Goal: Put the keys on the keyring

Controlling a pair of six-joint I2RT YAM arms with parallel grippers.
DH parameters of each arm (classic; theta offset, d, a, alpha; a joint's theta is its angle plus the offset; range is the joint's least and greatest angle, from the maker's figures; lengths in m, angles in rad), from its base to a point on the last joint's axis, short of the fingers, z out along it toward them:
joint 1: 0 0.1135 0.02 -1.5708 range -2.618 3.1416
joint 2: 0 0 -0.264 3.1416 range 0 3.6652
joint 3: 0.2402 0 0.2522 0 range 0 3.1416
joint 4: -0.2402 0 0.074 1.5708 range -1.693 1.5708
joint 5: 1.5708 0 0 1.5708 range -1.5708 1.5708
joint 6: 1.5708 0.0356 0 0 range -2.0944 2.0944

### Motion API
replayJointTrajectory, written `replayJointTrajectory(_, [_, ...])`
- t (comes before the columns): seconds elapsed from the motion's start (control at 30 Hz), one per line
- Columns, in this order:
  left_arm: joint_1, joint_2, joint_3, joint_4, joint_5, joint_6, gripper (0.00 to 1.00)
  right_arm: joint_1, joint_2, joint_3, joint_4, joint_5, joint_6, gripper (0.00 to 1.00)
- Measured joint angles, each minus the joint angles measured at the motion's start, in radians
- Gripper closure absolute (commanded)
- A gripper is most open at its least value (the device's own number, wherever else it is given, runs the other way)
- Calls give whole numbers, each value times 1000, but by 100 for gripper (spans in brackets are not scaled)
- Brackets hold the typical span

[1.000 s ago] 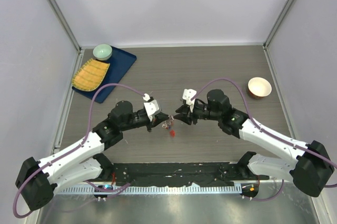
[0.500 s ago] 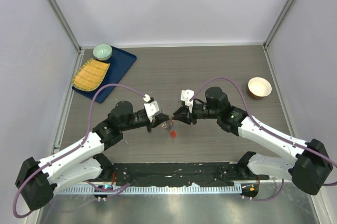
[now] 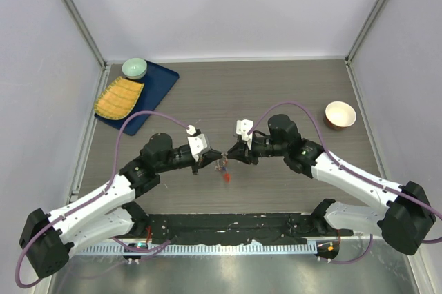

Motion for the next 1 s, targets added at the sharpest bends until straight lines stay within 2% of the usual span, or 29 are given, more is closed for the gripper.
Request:
replayJointTrajectory(0.3, [-1, 0, 0, 0, 16, 0, 100, 0, -3, 1, 0, -2, -2, 81])
replayJointTrajectory(0.4, [-1, 0, 0, 0, 20, 0, 100, 0, -3, 2, 0, -10, -2, 89])
replayJointTrajectory(0.47, [-1, 0, 0, 0, 22, 1, 100, -1, -4, 2, -1, -16, -2, 99])
replayJointTrajectory(0.67, [-1, 0, -1, 2, 24, 2, 100, -3, -8, 4, -8, -22, -1, 99])
replayJointTrajectory(1.0, [0, -83, -88, 107, 22, 0, 100, -2, 7, 32, -23, -64, 0, 99])
